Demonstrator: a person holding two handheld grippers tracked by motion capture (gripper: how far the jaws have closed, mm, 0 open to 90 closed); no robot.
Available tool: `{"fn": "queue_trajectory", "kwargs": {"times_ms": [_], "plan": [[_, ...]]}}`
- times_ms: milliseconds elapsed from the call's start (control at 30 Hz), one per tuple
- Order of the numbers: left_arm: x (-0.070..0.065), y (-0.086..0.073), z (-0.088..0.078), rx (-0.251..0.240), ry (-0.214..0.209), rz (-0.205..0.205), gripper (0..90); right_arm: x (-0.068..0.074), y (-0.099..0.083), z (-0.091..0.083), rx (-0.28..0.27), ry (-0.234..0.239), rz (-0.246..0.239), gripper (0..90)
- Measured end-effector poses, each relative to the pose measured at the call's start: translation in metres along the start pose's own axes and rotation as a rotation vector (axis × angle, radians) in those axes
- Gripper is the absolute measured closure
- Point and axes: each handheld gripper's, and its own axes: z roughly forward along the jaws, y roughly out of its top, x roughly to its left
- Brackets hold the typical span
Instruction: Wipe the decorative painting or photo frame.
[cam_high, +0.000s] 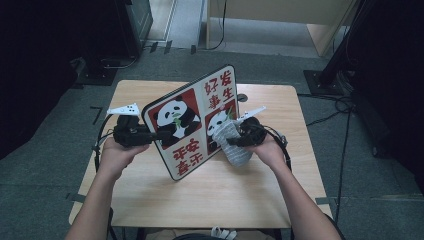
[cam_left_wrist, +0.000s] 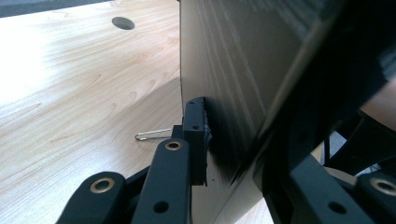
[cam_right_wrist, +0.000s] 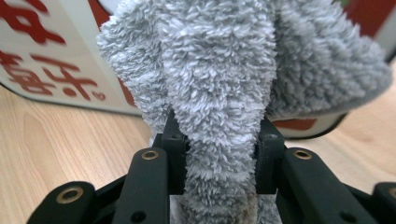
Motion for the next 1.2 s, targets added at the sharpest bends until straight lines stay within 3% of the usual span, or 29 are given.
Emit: {"fn": "queue_trajectory", "kwargs": {"times_ms": [300, 467, 600, 867, 1200], "plan": [[0.000, 0.000, 0.000, -0.003, -0.003, -0.005, 76.4, 0.014, 0.022, -0.033, -0.072, 0.006, -0.044, 66.1], [0.000, -0.001, 0.000, -0.005, 0.000, -0.004, 76.5, 0.025, 0.042, -0.051, -0.094, 0.009, -0.100, 66.1], [0.000, -0.002, 0.000, -0.009, -0.002, -0.008, 76.5, 0.035, 0.060, -0.066, -0.142, 0.023, -0.143, 65.6], [0.000, -0.002, 0.000, -0.014, 0.001, -0.018, 76.7, 0.052, 0.100, -0.092, -0.206, 0.028, -0.193, 65.5], [-0.001, -0.003, 0.000, -0.017, 0.002, -0.015, 76.9, 0.072, 0.137, -0.103, -0.229, 0.015, -0.254, 65.1]]}}
